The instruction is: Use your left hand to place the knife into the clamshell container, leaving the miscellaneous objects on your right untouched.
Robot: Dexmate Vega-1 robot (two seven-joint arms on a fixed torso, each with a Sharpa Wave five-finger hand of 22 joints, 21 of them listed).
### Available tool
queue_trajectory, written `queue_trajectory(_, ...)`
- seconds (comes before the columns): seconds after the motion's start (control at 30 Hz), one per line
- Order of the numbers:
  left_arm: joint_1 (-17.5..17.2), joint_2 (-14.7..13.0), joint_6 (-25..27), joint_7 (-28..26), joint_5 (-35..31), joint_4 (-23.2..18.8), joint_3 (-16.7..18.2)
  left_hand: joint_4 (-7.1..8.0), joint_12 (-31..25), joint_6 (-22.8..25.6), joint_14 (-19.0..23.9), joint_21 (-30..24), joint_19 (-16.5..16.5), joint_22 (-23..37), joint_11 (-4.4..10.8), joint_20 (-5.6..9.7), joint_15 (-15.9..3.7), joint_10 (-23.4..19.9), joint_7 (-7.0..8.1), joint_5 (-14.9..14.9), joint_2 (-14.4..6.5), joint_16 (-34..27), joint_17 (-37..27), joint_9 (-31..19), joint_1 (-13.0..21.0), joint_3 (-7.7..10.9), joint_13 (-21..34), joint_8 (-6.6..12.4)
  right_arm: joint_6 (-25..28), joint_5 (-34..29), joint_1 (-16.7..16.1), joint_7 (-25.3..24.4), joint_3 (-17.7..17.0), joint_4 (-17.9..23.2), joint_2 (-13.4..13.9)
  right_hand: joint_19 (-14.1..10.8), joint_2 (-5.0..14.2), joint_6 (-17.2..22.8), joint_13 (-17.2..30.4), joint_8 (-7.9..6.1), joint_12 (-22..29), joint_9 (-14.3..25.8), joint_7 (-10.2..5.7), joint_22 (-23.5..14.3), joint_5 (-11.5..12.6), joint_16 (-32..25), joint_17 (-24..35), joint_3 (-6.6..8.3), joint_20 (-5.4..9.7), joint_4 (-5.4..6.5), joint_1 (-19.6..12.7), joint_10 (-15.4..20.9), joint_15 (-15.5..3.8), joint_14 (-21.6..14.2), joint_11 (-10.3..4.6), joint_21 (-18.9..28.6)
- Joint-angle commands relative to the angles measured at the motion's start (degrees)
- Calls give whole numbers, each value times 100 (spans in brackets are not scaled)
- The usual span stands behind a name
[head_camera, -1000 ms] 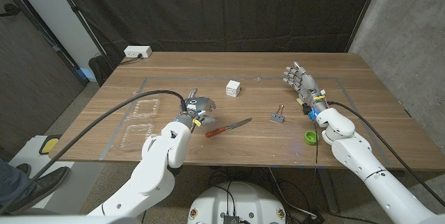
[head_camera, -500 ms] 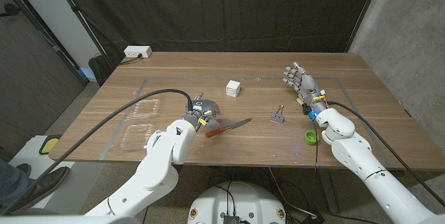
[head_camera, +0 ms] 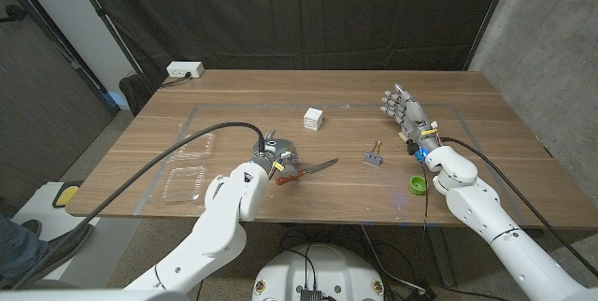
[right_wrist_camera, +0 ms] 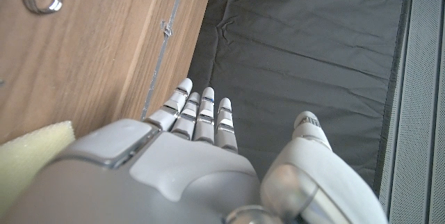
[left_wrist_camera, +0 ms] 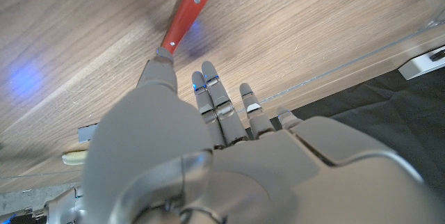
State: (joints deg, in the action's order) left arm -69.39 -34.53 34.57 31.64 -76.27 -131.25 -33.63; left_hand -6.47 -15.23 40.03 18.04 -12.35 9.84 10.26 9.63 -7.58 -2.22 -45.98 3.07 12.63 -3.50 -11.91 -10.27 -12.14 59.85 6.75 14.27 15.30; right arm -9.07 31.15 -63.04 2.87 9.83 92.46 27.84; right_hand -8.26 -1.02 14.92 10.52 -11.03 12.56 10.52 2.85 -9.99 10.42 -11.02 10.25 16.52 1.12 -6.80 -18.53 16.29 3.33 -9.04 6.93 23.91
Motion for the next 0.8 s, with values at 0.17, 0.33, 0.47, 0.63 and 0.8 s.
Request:
queue_trajectory(0.17, -31, 204, 25, 77, -93, 162, -57, 11, -8, 127, 45, -22, 169, 17, -45, -30, -140, -139, -134, -38, -10, 2, -26, -1, 11, 31, 49, 44, 39, 42, -19, 49, -3, -38, 6, -21, 37, 23, 23, -7, 0, 32, -28, -23, 52, 4, 21, -47, -42, 0, -34, 46, 21, -37, -5, -23)
queue_trajectory(0.33, -10, 293, 100, 57, -257, 251, -147, 4, 0, 126, 74, -27, 133, 17, -52, -43, -150, -134, -126, -44, -22, -3, -24, 2, 32, 40, 61, 34, 30, 56, -37, 69, -12, -45, 11, -24, 35, 24, 23, -8, 2, 32, -32, -23, 52, 3, 20, -50, -49, -3, -36, 54, 15, -44, -13, -32)
queue_trajectory(0.47, -36, 373, 189, 10, -542, 307, -237, 0, -1, 149, 99, -29, 111, 17, -48, -41, -146, -149, -129, -49, -25, -7, -22, 4, 45, 44, 69, 37, 24, 72, -47, 84, -20, -56, 11, -25, 34, 28, 23, -10, 1, 32, -30, -23, 51, 2, 21, -54, -52, -1, -32, 52, 17, -47, -7, -38)
queue_trajectory(0.63, -74, 462, 241, -33, -728, 374, -254, -5, 4, 161, 104, -31, 85, 16, -49, -66, -141, -151, -151, -54, -31, -3, -21, 7, 60, 50, 78, 34, 24, 86, -61, 106, -24, -63, 17, -23, 32, 31, 23, -11, 0, 33, -29, -24, 51, 1, 21, -57, -57, -1, -30, 50, 20, -50, -9, -46)
queue_trajectory(0.8, -94, 489, 176, -91, -658, 412, -222, -7, 10, 154, 99, -28, 73, 16, -61, -80, -140, -147, -143, -59, -38, 4, -21, 10, 71, 55, 87, 24, 13, 75, -101, 84, -37, -21, 26, -19, 30, 29, 23, -10, 3, 33, -30, -24, 51, 2, 21, -61, -57, -1, -27, 59, 20, -50, -1, -55)
